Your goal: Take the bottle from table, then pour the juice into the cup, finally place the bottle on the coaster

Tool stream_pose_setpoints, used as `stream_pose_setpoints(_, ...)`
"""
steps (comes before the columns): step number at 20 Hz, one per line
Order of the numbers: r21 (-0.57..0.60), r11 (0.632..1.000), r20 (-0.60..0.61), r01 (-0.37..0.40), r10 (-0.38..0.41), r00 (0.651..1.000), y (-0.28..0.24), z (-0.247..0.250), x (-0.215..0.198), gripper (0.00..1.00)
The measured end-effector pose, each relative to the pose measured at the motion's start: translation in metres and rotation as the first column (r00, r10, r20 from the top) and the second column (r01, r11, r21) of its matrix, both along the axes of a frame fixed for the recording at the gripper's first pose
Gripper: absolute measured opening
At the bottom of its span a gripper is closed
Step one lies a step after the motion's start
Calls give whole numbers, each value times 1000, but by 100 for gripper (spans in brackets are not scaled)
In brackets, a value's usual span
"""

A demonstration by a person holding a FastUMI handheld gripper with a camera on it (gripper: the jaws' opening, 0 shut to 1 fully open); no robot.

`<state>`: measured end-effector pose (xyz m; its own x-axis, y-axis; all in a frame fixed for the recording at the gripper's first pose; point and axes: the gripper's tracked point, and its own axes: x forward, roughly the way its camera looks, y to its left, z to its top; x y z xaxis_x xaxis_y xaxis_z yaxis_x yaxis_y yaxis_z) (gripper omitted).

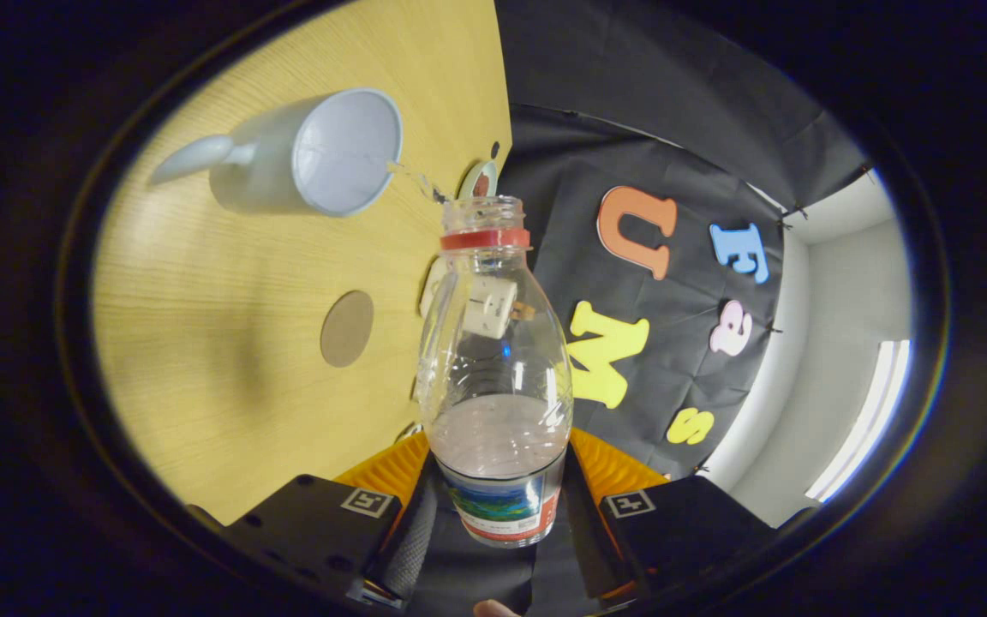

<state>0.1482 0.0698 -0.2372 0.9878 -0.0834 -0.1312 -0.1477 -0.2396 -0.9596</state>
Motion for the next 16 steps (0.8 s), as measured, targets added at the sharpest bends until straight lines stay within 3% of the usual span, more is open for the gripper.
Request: stream_pose_setpoints(16,-79,997,14,-23,24,1000,8,24,-1,75)
